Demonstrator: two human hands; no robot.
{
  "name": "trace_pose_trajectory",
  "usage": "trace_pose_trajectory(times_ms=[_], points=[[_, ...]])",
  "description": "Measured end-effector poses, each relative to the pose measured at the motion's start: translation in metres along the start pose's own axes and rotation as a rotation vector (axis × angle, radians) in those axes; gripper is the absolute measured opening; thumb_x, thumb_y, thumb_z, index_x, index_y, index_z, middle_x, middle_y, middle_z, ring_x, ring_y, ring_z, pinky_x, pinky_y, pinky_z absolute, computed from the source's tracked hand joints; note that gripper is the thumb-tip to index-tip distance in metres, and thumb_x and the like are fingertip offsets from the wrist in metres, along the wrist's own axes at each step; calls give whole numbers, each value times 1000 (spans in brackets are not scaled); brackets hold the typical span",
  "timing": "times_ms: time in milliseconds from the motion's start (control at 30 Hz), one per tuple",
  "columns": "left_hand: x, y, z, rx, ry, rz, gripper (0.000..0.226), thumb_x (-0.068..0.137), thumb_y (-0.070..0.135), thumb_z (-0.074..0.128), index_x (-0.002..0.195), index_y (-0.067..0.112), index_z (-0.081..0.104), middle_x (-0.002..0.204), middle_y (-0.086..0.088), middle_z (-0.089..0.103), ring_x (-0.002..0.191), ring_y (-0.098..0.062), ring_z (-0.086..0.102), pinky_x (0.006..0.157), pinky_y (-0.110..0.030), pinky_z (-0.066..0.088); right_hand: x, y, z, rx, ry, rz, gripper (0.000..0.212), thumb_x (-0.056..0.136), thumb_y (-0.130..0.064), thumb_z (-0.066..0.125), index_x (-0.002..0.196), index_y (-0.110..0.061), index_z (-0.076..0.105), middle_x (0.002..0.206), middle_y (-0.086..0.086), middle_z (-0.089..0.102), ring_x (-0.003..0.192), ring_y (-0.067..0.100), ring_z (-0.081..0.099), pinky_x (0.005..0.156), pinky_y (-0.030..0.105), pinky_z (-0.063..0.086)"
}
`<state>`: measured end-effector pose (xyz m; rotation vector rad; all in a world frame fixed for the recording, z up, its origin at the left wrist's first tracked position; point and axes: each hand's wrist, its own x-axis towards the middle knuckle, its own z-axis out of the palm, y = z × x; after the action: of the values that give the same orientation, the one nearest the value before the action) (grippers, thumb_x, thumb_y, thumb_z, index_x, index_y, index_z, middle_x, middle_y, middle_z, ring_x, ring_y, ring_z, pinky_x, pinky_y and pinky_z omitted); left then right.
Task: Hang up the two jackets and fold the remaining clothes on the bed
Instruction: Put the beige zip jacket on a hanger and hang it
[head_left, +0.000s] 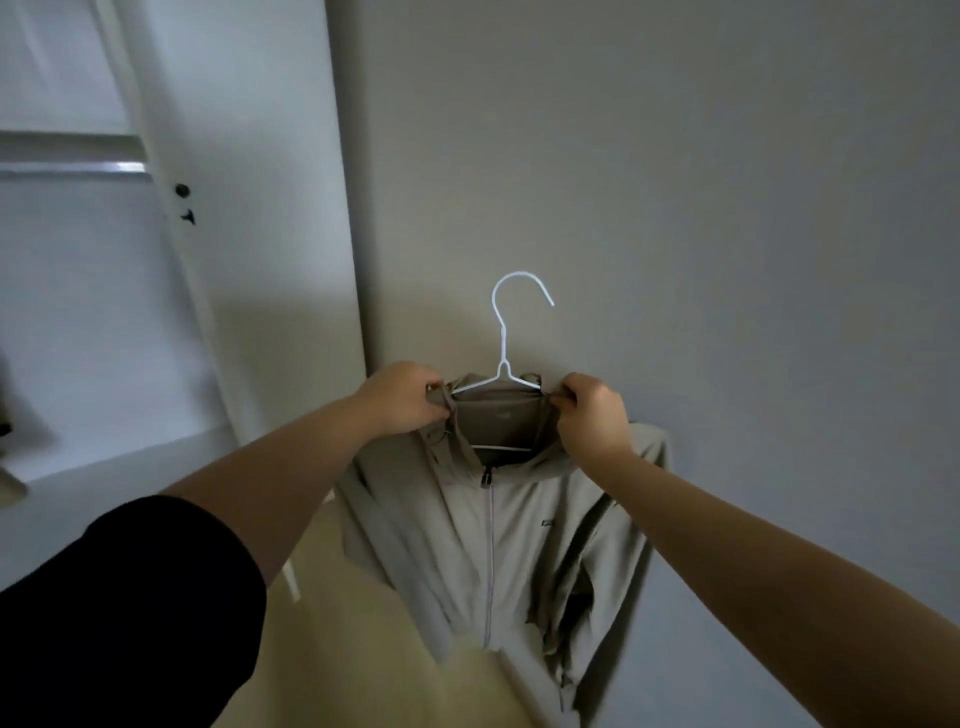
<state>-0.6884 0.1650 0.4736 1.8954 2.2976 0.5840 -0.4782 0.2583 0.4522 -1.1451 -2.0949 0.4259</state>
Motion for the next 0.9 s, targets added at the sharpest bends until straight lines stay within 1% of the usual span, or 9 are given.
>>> trace_pose_trajectory(times_ms=[100,200,267,433,500,600,667,800,900], points=[[-12,0,-58,-14,44,-70,16,82,25,68,81,10,63,88,-12,62,86,-28,57,68,-31,39,24,-55,-21,31,-45,-49,10,85,0,53,77,3,58,82,23,60,80,37,54,64,37,37],[-35,-20,-101,-6,47,-105,18,82,24,70,75,12,59,79,-7,57,80,-24,53,63,-28,33,36,-103,-19,56,-86,-141,11,85,0,53,75,3,58,78,22,59,79,36,55,64,36,37],[-54,-42,-121,-22,51,-134,19,81,24,71,74,14,56,75,-4,53,76,-20,51,62,-27,30,38,-134,-6,51,-100,-202,12,85,-1,54,73,0,57,77,20,59,79,36,54,65,37,37],[-109,-111,-168,-111,0,-256,20,82,27,71,76,13,58,75,-1,53,77,-16,50,59,-24,33,26,-215,46,59,-85,-302,12,86,-3,55,78,3,61,80,20,63,80,36,55,71,40,41],[-130,-143,-189,-164,-48,-310,23,84,34,68,88,12,64,83,0,58,81,-15,53,63,-20,37,20,-248,71,74,-90,-319,12,87,-3,53,79,2,61,82,20,63,80,36,55,70,39,42],[-164,-199,-220,-240,-94,-396,41,87,47,59,113,16,63,105,-1,60,94,-15,55,82,-26,43,12,-299,112,122,-116,-304,14,88,-2,50,78,-1,61,79,18,61,78,34,55,65,33,38],[-186,-238,-236,-202,-109,-437,47,91,51,51,119,14,61,113,-4,58,97,-17,54,85,-27,41,8,-332,141,142,-129,-292,15,88,-1,50,77,-2,60,76,17,60,76,33,54,63,31,35],[-221,-313,-256,-183,-95,-489,45,95,45,46,113,8,64,116,-11,61,91,-17,53,81,-24,40,0,-395,202,141,-160,-324,15,88,-2,50,79,0,62,79,18,63,75,32,54,64,30,36],[-235,-363,-268,-257,52,-544,40,93,38,55,103,1,68,108,-15,64,83,-16,53,64,-19,41,1,-441,247,137,-179,-331,16,89,-6,50,83,1,63,84,18,64,80,34,56,72,37,46]])
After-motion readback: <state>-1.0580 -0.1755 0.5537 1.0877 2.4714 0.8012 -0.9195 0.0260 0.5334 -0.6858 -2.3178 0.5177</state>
